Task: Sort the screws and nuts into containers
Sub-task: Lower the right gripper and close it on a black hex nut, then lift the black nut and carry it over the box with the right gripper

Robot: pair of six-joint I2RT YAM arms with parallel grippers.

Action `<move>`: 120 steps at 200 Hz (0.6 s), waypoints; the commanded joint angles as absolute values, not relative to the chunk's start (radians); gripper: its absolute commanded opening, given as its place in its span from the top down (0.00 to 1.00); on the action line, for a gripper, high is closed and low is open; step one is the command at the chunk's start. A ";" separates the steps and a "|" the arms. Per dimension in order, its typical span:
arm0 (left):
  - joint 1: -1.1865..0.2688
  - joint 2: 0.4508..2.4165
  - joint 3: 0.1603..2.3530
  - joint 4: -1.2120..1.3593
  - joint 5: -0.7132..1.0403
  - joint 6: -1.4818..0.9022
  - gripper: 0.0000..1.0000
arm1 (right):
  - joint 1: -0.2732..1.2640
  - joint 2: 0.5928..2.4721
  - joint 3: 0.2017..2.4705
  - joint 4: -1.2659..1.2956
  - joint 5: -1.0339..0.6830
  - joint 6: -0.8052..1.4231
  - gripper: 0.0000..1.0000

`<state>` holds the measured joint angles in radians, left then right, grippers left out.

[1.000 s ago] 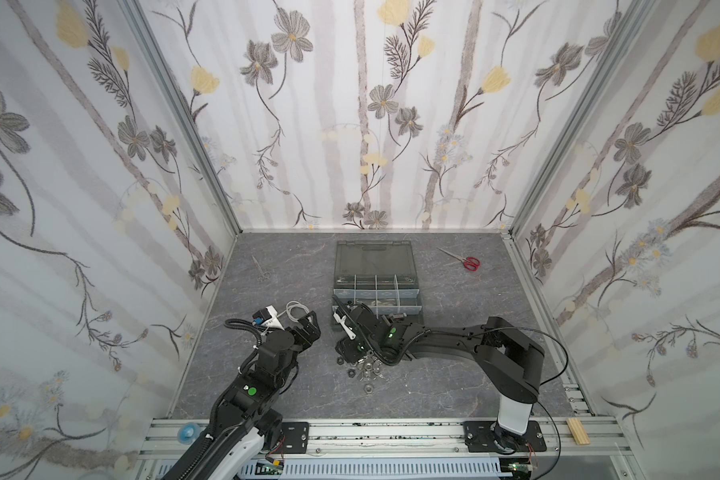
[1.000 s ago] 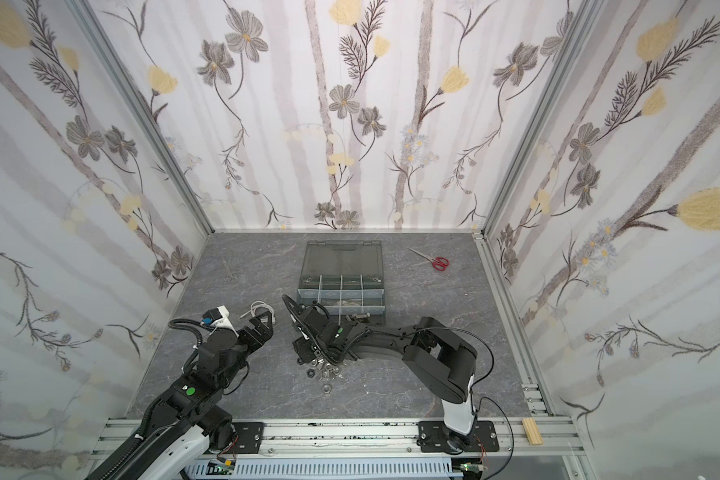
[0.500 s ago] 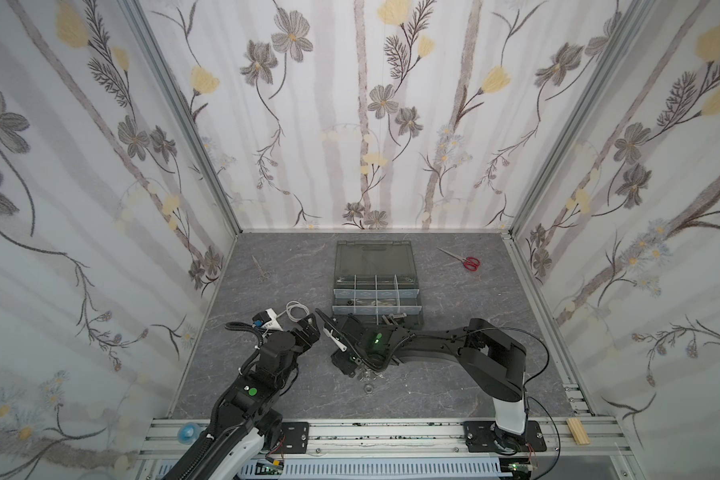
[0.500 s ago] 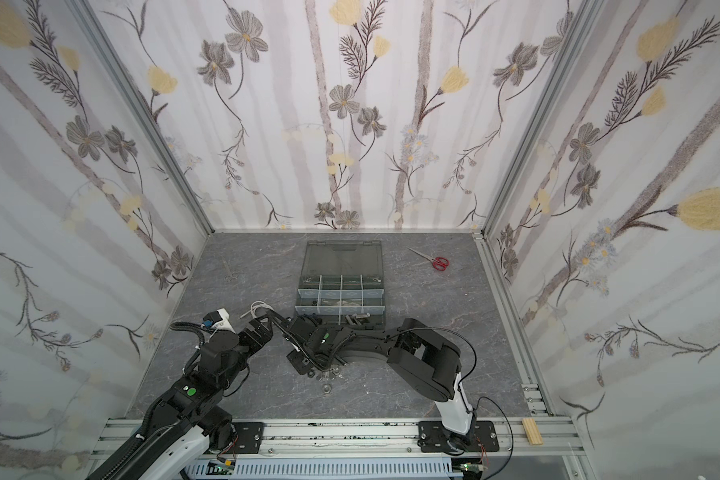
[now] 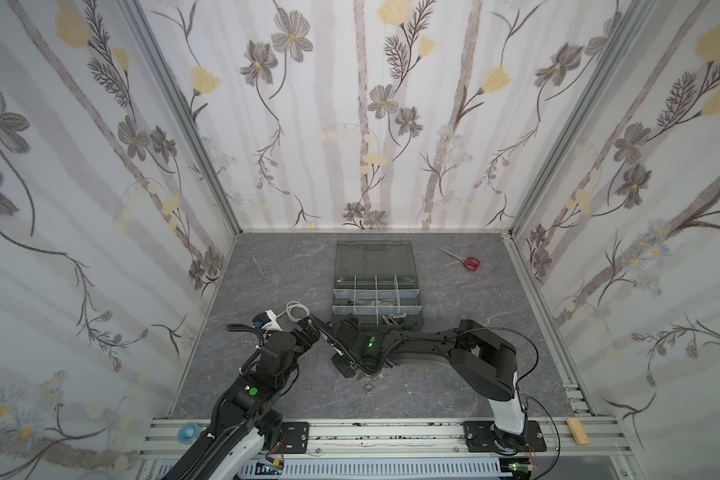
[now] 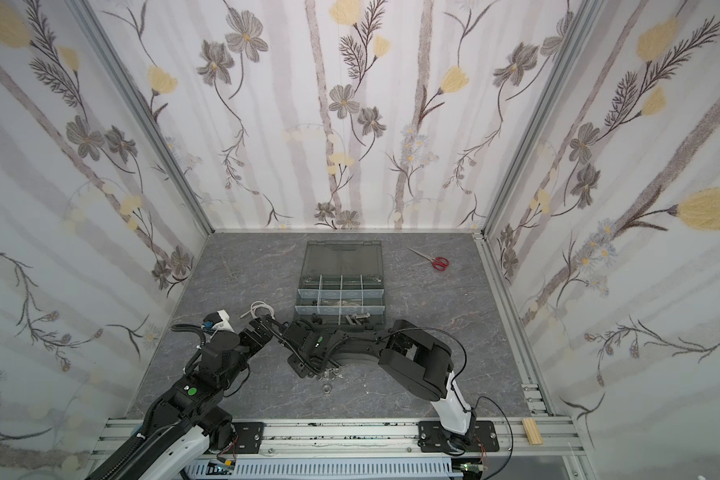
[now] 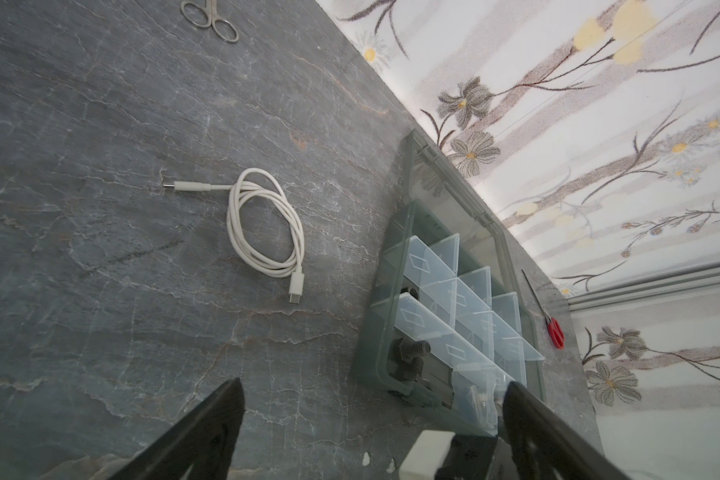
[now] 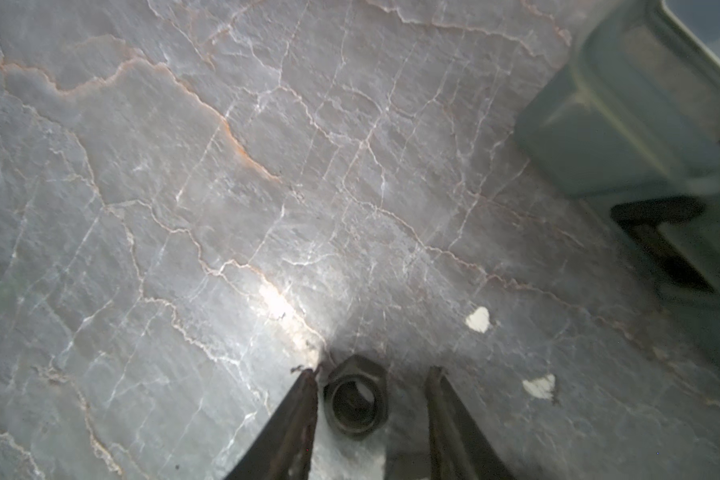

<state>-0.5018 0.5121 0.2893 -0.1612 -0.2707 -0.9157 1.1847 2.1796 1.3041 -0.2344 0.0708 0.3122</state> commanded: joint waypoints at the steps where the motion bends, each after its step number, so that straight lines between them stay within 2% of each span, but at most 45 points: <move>1: -0.500 0.511 0.287 -0.160 -0.274 -0.923 0.00 | 1.187 2.189 1.314 -0.230 0.096 0.300 0.60; 67: -0.500 0.494 0.289 -0.160 -0.268 -0.919 0.00 | 1.190 2.210 1.311 -0.226 0.120 0.291 0.79; 120: -0.500 0.500 0.284 -0.158 -0.249 -0.919 0.00 | 1.189 2.187 1.279 -0.188 0.109 0.306 0.84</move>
<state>-0.5011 0.5022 0.2844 -0.1627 -0.2565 -0.9203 1.1893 2.1902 1.2896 -0.1822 0.1112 0.2955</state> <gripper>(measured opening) 0.997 0.213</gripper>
